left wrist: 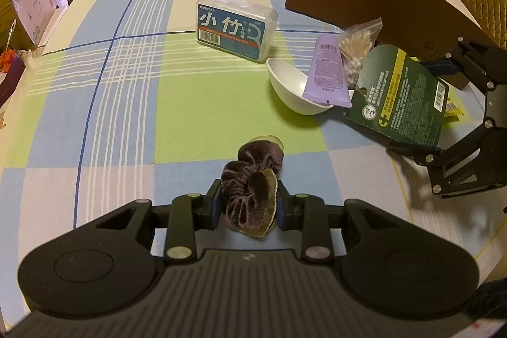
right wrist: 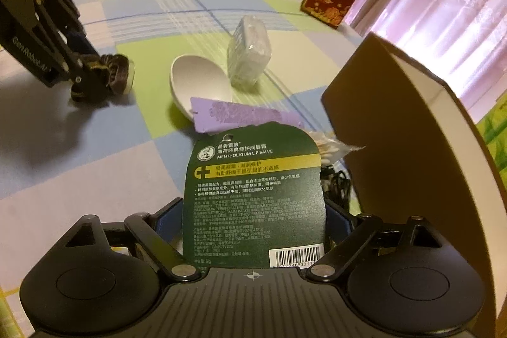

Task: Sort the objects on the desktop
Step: 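Carry the scrunchie in left tool and the card in right tool over the brown box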

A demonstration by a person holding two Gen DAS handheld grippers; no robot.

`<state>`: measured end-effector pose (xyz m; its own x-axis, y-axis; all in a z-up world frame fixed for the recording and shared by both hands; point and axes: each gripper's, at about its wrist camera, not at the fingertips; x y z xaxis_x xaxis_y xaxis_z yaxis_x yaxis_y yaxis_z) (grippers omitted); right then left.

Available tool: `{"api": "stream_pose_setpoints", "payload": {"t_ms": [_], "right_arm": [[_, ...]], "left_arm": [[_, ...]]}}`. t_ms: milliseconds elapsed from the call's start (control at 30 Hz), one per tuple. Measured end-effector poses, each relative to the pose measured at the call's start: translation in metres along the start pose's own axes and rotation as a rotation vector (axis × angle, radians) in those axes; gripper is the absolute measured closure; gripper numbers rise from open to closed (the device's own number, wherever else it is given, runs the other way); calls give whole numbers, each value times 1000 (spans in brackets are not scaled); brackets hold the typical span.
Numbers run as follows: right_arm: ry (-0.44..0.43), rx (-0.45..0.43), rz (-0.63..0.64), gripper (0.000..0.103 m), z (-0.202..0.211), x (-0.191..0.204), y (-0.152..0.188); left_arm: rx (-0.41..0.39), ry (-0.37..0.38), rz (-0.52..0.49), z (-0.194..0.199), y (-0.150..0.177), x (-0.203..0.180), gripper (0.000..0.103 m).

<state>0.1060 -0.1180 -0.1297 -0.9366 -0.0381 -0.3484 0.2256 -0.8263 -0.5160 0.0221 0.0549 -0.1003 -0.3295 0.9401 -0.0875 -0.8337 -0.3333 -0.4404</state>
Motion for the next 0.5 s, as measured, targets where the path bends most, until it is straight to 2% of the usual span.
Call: {"api": "stream_pose_setpoints", "payload": {"t_ms": [200,500], "right_arm": [[-2,-15,-85,16,17,-7,-2],[-19,-9,-286,16,46,-23,8]], "left_arm": [[2,-2,-7,0,-1,-1,75],[-5,17,-50,4,-3,-13,76]]}}
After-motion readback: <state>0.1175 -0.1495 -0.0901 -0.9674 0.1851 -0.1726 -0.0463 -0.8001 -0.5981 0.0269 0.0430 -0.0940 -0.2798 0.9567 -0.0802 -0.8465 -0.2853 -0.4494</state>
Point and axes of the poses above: each gripper's, at about its wrist camera, not at the fingertips, and z roughly against the way its jaws point, x to its left, y to its underside, and after that the axes turned 3 degrees about x, right-handed
